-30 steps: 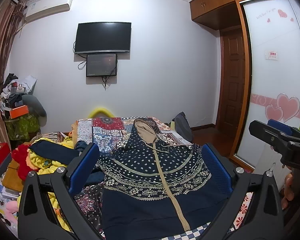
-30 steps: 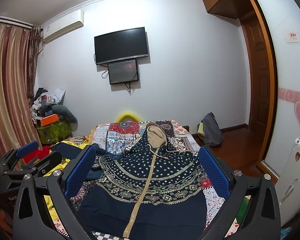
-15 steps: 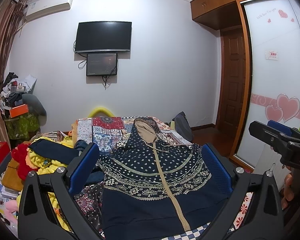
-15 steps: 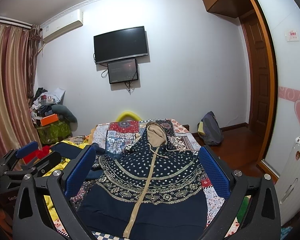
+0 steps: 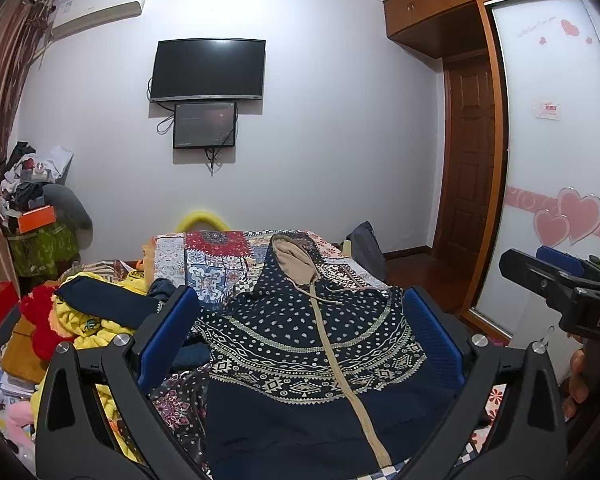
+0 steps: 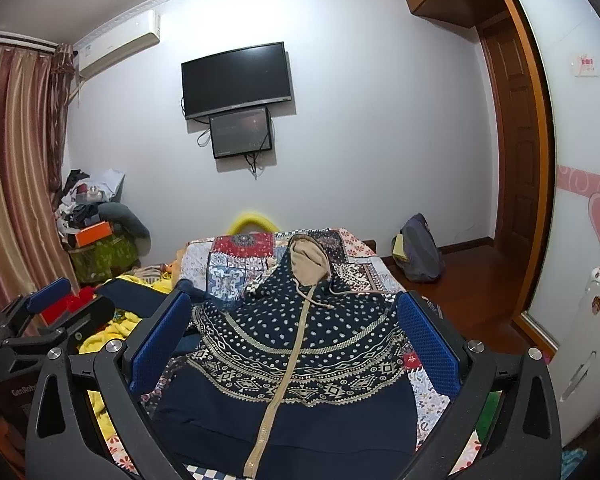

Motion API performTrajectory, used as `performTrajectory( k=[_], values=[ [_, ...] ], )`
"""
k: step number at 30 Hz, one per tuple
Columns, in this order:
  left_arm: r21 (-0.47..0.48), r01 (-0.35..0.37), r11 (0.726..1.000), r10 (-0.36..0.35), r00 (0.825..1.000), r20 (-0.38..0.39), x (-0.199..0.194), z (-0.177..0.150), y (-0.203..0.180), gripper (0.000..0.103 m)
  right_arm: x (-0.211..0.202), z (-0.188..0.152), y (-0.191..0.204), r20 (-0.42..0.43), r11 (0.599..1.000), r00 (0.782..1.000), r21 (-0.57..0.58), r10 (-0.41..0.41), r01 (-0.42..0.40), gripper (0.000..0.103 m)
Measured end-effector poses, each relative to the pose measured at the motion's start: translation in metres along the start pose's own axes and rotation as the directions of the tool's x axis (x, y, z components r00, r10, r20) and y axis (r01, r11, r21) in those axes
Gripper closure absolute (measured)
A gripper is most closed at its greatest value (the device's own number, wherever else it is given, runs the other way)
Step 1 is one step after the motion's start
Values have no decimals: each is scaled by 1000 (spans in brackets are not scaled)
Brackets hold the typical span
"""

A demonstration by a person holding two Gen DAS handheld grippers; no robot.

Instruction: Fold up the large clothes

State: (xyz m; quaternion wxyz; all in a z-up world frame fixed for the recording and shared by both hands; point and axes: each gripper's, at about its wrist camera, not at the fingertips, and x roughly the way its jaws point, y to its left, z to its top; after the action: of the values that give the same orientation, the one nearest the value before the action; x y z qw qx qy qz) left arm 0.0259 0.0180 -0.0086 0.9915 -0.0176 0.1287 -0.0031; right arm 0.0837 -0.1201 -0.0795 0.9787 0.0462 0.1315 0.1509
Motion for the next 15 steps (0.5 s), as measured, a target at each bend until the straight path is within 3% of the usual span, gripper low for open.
performTrajectory(
  k=[8,12,15],
  values=[
    [-19,-46,999,46,999,-22,32,5,25,0,39,3,-5,-36,1000,999,9,-6,6,0],
    [-84,13,996,-19,997,-76,60,8,52,0,67,7,-10,-51,999,999,33,-2,4,0],
    [-101,-25,995,15,995,-98,83,7,73,0,94,8,-13,-72,999,997,41,-9,11,0]
  ],
)
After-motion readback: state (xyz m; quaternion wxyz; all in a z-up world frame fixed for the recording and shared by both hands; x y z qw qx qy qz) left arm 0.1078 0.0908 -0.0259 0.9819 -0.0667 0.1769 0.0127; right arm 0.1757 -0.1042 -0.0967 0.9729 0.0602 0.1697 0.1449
